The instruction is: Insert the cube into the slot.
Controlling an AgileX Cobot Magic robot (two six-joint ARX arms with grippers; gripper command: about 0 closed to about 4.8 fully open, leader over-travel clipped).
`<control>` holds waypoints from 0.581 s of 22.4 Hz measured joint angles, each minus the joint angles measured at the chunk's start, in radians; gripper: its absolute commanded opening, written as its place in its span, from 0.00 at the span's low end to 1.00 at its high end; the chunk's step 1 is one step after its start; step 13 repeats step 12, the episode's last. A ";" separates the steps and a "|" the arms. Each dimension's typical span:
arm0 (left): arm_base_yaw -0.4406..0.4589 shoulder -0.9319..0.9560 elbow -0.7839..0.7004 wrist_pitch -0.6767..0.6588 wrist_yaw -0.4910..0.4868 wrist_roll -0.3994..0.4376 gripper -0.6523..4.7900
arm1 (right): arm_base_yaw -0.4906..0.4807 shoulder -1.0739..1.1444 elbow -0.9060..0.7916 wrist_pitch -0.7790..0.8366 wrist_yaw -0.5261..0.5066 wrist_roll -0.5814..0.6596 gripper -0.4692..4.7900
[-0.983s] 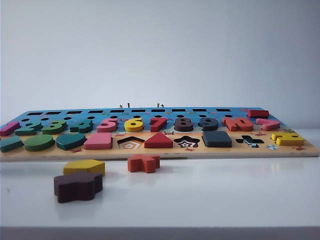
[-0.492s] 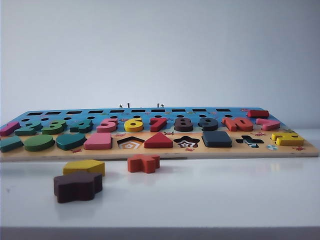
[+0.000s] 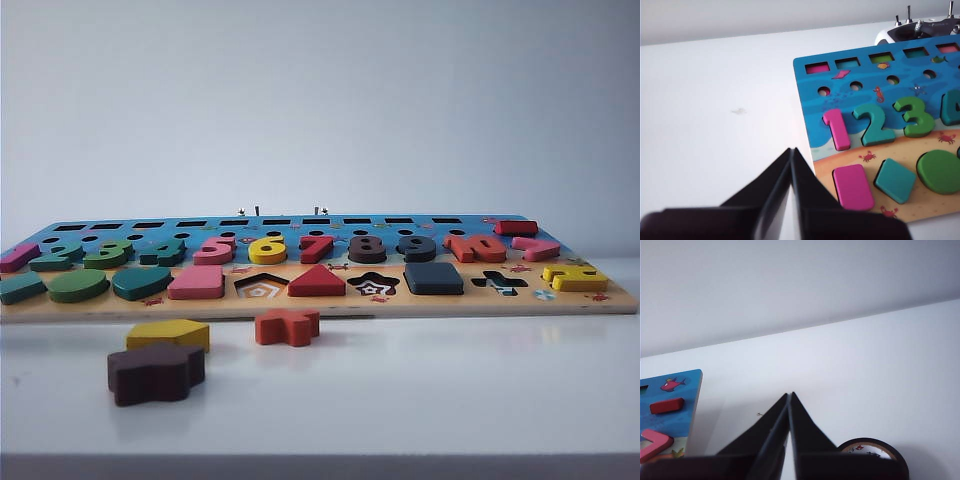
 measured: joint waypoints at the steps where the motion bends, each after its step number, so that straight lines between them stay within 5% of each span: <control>1: 0.000 0.000 0.000 0.000 0.000 0.000 0.15 | 0.000 0.000 0.000 0.000 0.000 0.000 0.08; 13: 0.000 0.000 -0.003 0.015 0.000 0.024 0.15 | 0.000 0.000 0.000 0.000 0.000 0.000 0.08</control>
